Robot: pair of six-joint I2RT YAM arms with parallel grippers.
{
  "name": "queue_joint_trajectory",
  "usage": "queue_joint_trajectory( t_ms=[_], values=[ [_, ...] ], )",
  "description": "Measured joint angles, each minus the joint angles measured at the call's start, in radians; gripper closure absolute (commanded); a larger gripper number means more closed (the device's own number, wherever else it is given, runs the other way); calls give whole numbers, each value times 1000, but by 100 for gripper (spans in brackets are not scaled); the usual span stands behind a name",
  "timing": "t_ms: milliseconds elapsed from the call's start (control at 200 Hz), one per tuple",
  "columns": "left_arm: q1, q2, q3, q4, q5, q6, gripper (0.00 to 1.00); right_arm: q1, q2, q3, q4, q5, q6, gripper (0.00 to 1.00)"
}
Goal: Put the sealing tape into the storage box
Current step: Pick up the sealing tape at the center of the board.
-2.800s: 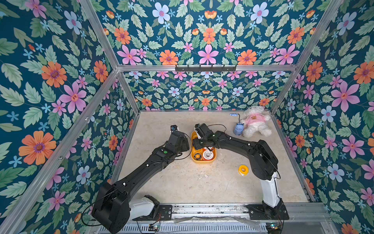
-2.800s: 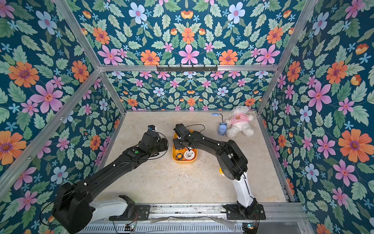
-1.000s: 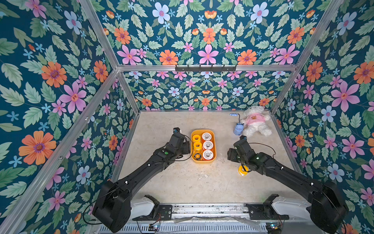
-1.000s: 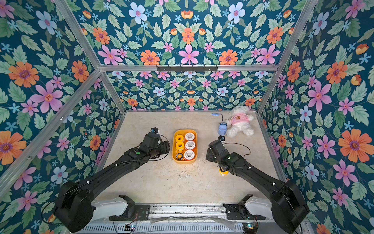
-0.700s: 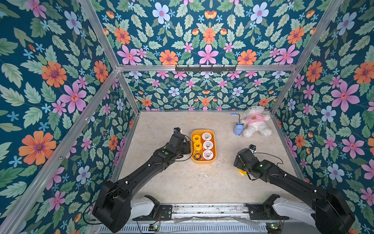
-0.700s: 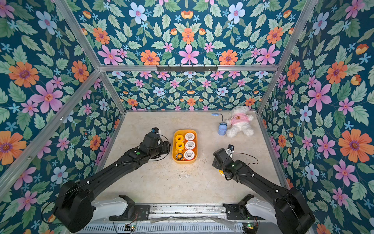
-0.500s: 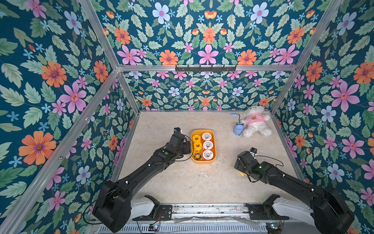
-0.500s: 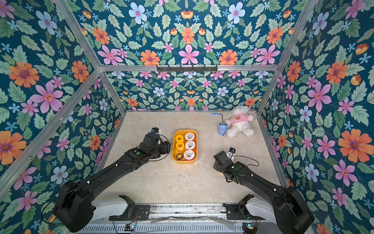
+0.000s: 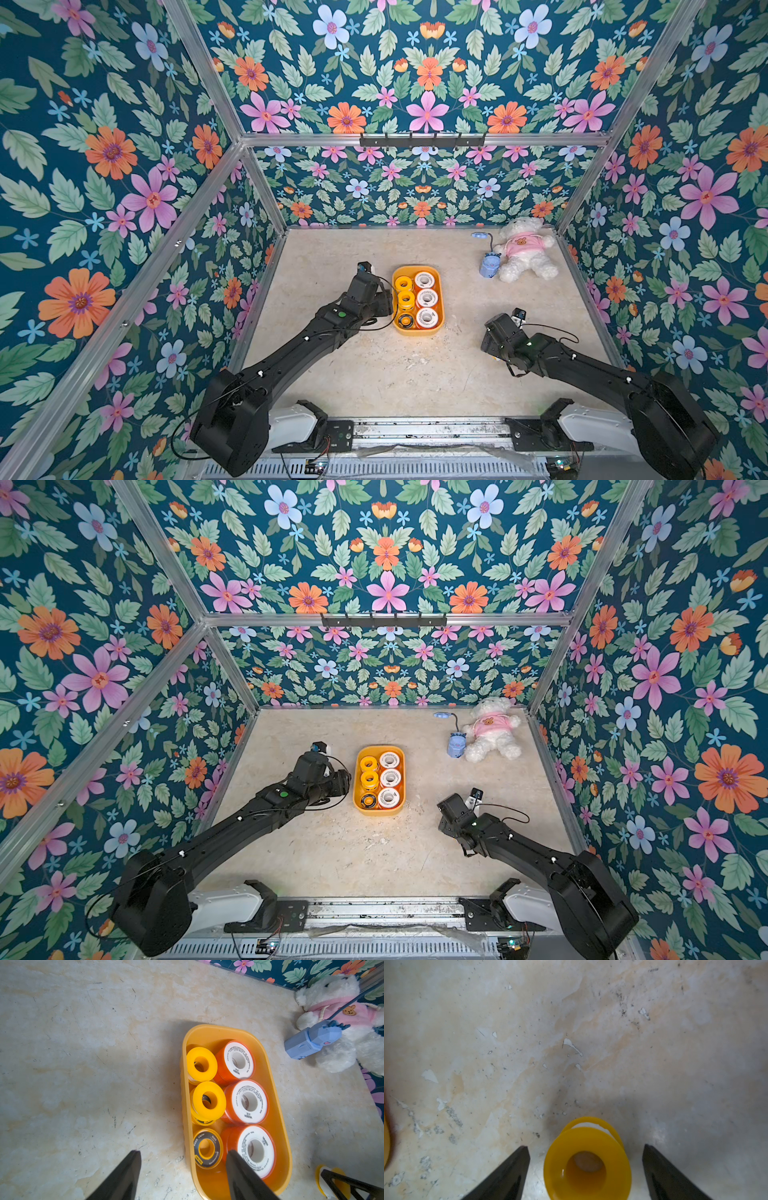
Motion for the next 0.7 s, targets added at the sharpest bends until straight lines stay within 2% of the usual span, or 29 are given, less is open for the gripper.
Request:
queue_joint_trajectory(
  t_ms=[335, 535, 700],
  values=[
    [0, 0, 0, 0, 3, -1, 29, 0, 31, 0, 17, -8, -1, 19],
    [0, 1, 0, 0, 3, -1, 29, 0, 30, 3, 16, -7, -5, 31],
    [0, 2, 0, 0, 3, -1, 29, 0, 30, 11, 16, -6, -10, 36]
  ],
)
